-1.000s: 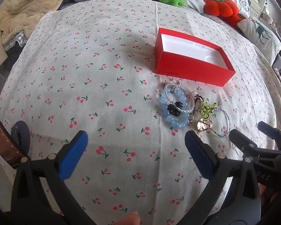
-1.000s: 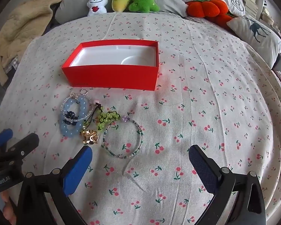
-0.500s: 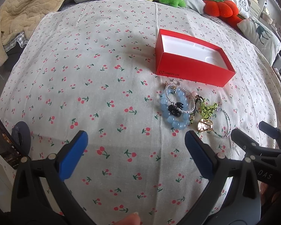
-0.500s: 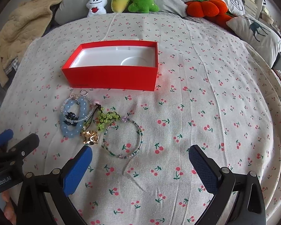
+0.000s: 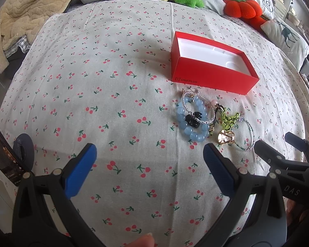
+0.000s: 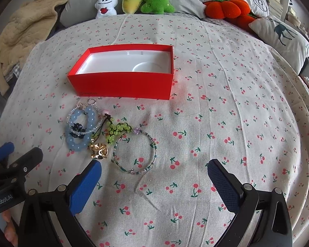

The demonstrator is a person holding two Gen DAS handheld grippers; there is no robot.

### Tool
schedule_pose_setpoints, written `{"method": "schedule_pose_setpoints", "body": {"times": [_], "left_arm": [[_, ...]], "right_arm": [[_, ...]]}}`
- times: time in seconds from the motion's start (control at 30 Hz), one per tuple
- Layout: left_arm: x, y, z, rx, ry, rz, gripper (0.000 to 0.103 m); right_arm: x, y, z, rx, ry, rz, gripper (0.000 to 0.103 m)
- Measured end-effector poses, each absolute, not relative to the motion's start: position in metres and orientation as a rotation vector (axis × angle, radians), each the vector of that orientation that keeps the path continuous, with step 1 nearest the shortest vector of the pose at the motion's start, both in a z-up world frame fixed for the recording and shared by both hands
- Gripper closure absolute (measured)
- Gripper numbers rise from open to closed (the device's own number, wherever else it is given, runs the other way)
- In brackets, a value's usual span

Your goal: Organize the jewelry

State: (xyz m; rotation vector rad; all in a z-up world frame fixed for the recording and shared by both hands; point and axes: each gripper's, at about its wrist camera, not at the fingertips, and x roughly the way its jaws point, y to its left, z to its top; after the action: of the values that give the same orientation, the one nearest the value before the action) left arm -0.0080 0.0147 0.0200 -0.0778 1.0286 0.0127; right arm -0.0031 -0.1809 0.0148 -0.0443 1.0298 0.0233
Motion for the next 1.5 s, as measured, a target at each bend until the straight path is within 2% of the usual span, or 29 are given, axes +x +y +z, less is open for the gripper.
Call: {"method": "schedule_pose_setpoints", "body": {"times": [0.83, 1.1, 1.23, 1.3, 1.37, 1.4, 1.47, 1.5], "left_arm": [[0.004, 0.02, 0.036, -0.056, 1.024, -0.061, 0.0], [0.033, 0.026, 0.048, -0.105, 1.097, -0.145, 0.001], [0.047, 0.028, 0.041, -0.216, 1.16, -0.199, 0.016], [0.05, 0.027, 0.036, -0.236, 1.153, -0.208, 0.022], [0.053, 0.025, 0.027, -0.263, 1.162, -0.229, 0.033], [0.055, 0.025, 0.023, -0.278, 1.174, -0.236, 0.043], [0.06, 0.023, 0.014, -0.313, 1.201, -0.253, 0.051], [0.063, 0.023, 0.011, -0.329, 1.206, -0.261, 0.056]], "right_arm": [[0.012, -0.186, 0.023, -0.025, 1.088, 0.084, 0.0], [0.038, -0.202, 0.037, 0.119, 1.131, 0.194, 0.001], [0.047, -0.204, 0.025, 0.143, 1.217, 0.214, 0.021], [0.048, -0.204, 0.021, 0.155, 1.23, 0.232, 0.025], [0.049, -0.207, 0.015, 0.166, 1.238, 0.231, 0.027], [0.049, -0.208, 0.011, 0.172, 1.244, 0.229, 0.028], [0.053, -0.209, 0.003, 0.175, 1.271, 0.226, 0.039], [0.054, -0.21, 0.0, 0.176, 1.274, 0.225, 0.041]]}}
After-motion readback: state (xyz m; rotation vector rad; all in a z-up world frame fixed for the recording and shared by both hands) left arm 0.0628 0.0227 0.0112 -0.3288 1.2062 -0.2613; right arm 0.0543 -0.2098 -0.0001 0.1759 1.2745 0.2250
